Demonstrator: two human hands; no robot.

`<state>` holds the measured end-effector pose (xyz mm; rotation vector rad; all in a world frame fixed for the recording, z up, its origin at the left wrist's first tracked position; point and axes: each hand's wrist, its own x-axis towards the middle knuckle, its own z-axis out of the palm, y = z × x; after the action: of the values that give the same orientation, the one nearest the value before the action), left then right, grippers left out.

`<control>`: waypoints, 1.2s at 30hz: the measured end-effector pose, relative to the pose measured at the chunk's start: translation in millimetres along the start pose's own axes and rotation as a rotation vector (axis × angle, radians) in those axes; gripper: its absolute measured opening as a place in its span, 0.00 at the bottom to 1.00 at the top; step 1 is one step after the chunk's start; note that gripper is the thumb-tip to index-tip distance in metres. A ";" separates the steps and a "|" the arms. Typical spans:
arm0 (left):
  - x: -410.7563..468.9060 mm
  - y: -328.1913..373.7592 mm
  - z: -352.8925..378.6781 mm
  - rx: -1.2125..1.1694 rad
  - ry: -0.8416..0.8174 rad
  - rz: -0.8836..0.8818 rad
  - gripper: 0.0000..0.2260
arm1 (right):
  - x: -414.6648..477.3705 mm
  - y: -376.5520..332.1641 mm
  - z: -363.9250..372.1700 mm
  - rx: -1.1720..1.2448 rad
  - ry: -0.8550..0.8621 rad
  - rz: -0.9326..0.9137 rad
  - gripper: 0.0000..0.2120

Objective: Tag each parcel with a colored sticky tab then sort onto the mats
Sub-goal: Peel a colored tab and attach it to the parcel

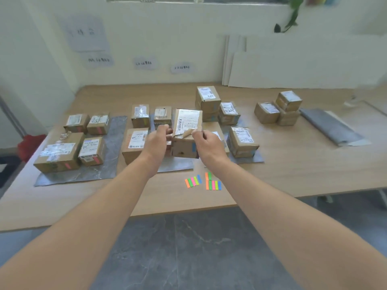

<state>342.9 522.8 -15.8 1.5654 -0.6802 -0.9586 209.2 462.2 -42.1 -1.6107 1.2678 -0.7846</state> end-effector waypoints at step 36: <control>292.5 -46.4 186.3 -0.120 -0.117 -0.417 0.13 | 305.6 134.3 -54.4 0.006 -0.084 0.402 0.17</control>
<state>326.5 193.7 -133.5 1.5836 -0.3710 -1.3821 192.0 146.2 -161.4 -1.3081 1.4629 -0.4642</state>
